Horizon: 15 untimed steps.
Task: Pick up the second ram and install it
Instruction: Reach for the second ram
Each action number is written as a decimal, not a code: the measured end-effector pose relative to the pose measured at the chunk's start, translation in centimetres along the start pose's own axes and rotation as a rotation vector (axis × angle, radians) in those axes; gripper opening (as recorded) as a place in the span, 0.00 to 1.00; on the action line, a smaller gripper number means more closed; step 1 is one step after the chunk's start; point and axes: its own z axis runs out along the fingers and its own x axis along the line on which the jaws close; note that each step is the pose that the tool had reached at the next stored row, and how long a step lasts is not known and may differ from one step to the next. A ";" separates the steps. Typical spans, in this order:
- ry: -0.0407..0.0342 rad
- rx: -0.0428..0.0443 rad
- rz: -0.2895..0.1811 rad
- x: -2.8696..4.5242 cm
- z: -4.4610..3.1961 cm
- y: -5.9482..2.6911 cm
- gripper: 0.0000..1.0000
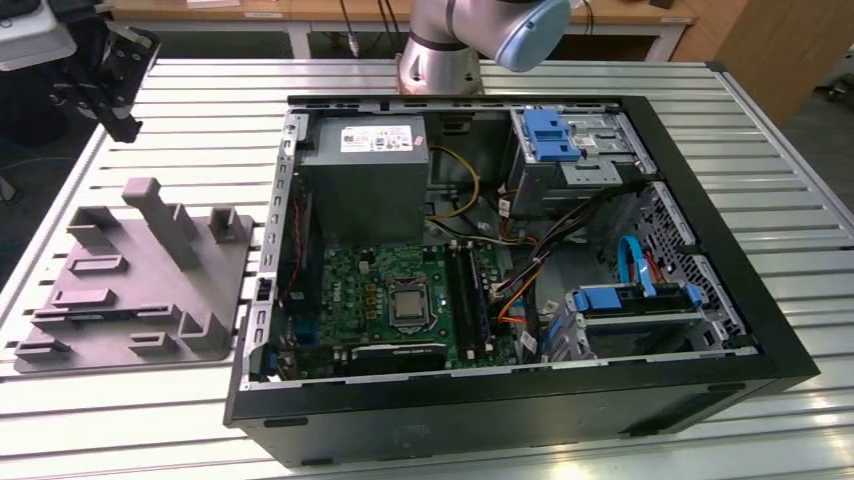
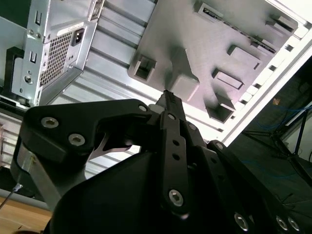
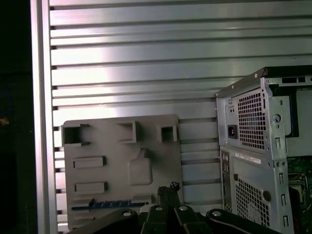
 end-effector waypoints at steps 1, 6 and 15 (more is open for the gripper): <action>0.0000 0.0000 0.000 0.16 0.01 -0.04 0.10; 0.0000 0.0000 0.000 0.83 0.07 -0.38 0.10; -0.0001 -0.0001 0.000 1.68 0.28 -1.23 0.10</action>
